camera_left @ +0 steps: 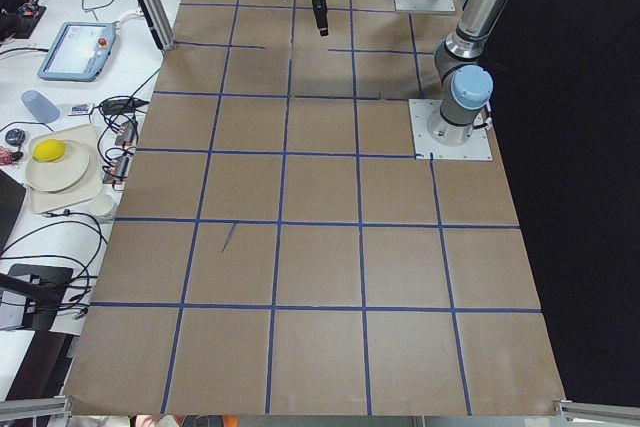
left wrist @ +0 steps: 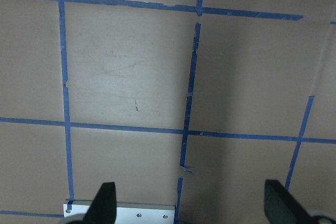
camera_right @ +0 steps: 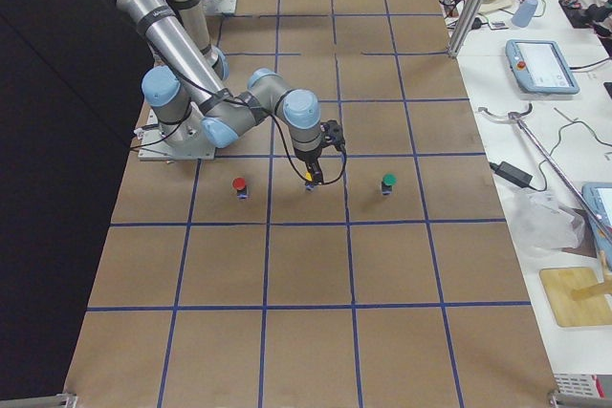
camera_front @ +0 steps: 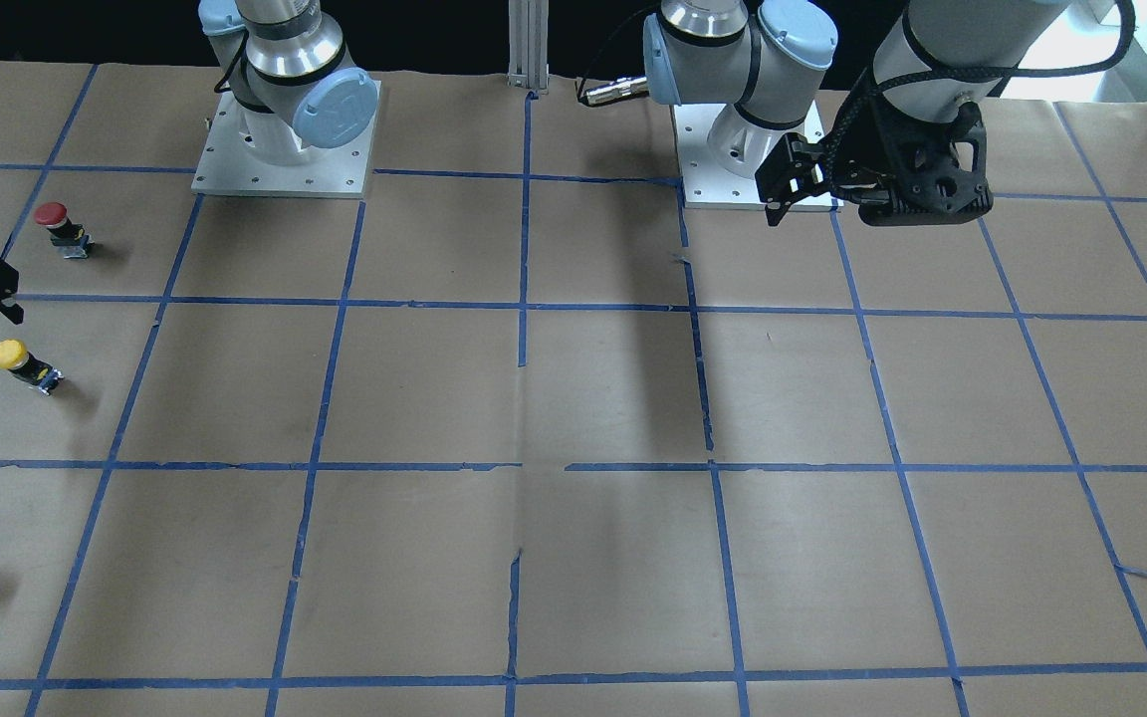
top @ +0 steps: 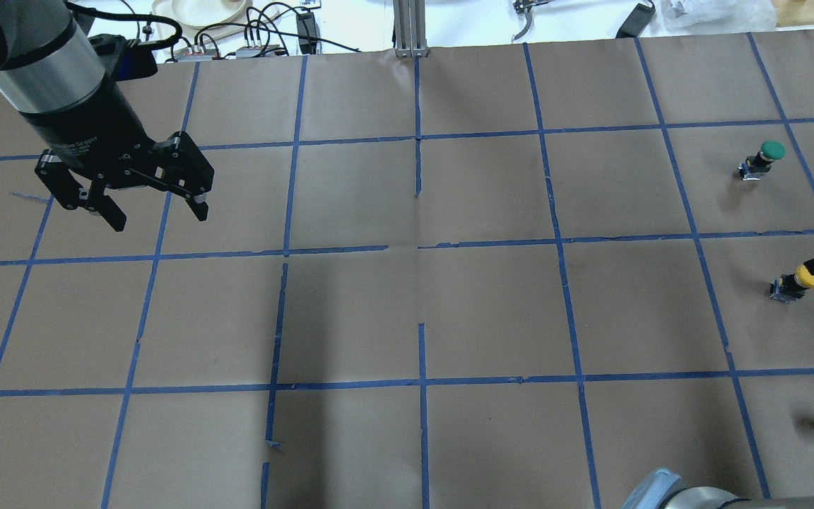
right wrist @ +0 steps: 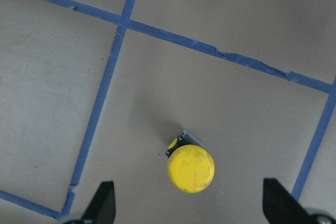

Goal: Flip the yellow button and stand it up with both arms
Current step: 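Open the right gripper and lift it off the standing button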

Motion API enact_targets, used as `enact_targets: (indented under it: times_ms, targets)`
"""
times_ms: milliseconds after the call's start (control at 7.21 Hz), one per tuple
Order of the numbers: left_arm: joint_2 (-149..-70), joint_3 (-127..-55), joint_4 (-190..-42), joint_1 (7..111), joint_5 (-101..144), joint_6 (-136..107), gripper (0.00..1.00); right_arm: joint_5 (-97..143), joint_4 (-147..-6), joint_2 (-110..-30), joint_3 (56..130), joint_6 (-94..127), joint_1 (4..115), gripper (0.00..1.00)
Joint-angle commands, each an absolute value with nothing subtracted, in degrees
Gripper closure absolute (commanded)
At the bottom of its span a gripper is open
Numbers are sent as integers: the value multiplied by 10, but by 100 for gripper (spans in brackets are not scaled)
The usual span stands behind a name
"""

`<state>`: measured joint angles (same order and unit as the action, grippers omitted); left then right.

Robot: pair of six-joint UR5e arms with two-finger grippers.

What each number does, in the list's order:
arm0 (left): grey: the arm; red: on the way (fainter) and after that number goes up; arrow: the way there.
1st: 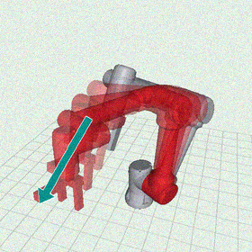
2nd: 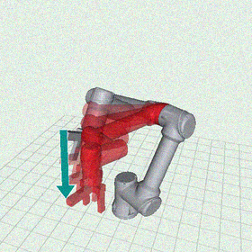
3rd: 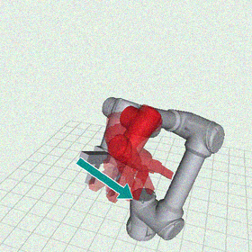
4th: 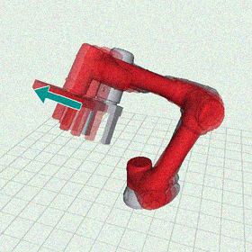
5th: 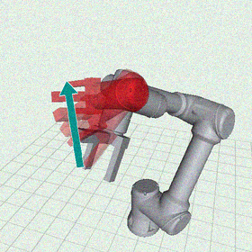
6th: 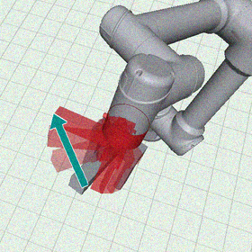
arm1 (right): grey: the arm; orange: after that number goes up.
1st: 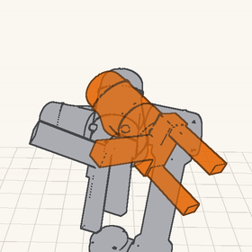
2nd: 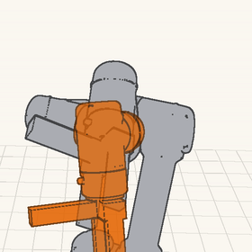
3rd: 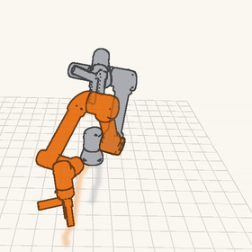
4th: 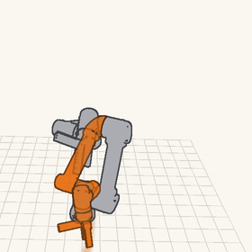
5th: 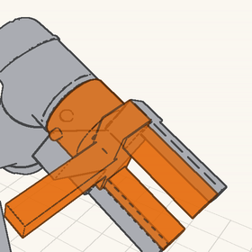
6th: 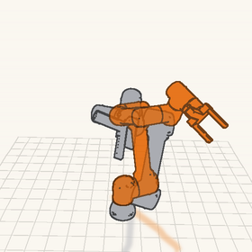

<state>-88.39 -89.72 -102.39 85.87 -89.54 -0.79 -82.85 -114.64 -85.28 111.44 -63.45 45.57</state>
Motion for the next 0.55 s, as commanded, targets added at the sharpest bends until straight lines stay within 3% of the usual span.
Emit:
enact_targets:
  times_ms: [0, 277, 416]
  targets:
    - [-883, -901, -1020, 861, -895, -5, 0, -834, -935, -863, 966, -559, 517, 0]
    - [-886, -900, -1020, 863, -896, -5, 0, -853, -794, -865, 850, -403, 593, 0]
    - [-889, -897, -1020, 863, -896, -7, 0, -872, -781, -874, 830, -308, 659, 0]
